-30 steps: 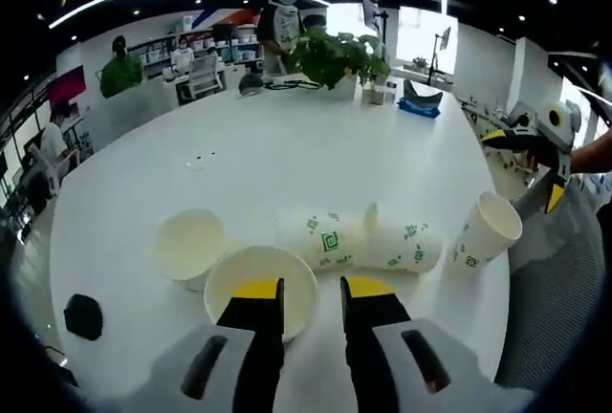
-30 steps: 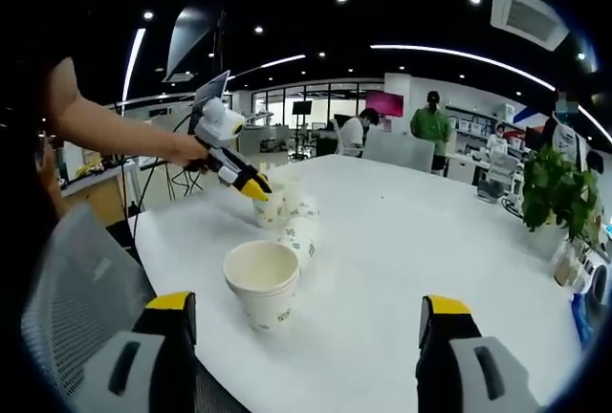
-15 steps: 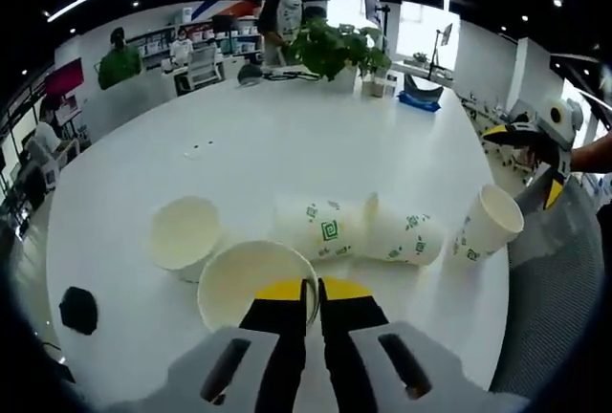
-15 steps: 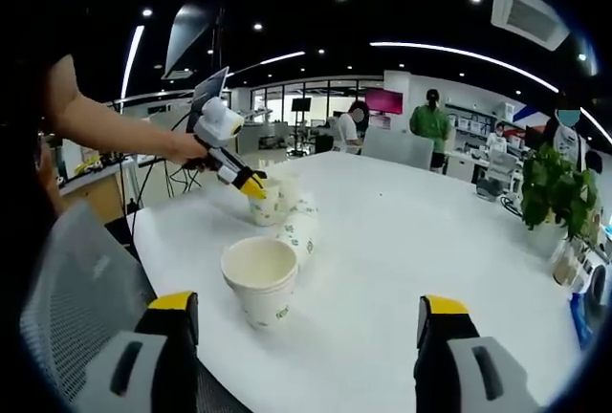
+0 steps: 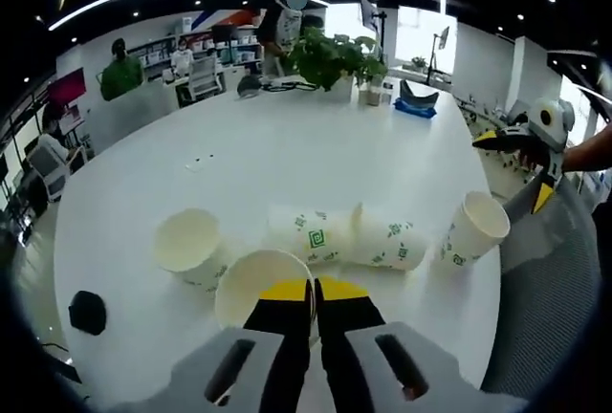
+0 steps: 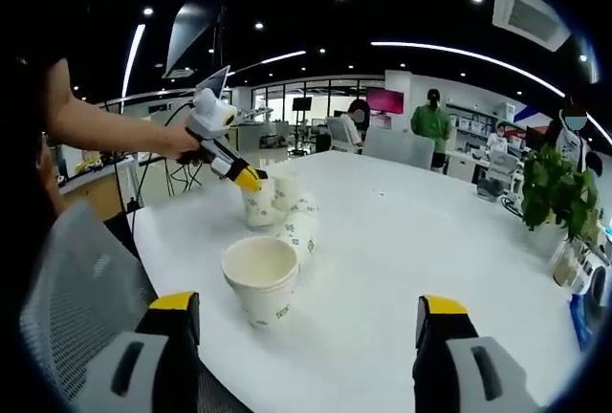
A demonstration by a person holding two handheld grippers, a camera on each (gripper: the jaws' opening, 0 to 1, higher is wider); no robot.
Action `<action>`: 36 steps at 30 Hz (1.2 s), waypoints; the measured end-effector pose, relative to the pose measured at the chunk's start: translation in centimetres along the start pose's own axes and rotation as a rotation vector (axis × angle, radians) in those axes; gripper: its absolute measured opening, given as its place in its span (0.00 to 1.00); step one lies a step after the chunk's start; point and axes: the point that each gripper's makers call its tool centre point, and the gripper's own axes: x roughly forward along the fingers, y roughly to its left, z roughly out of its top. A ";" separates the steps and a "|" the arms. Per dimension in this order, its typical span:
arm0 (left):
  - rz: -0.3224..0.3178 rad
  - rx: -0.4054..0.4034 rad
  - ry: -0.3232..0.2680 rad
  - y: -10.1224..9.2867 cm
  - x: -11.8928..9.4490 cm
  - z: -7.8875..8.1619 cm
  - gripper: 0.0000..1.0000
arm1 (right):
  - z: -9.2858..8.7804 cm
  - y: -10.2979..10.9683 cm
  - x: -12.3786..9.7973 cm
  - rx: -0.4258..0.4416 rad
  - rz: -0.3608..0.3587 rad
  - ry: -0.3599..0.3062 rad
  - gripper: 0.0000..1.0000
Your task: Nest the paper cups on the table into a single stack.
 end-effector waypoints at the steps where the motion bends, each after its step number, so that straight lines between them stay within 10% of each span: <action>1: -0.002 0.000 -0.003 -0.3 -0.3 0.1 0.00 | 0.0 0.0 0.0 -0.001 0.001 0.000 0.95; 36: -0.121 0.166 -0.070 -9.2 -4.3 7.4 0.00 | -0.2 0.2 0.1 -0.009 0.016 0.009 0.95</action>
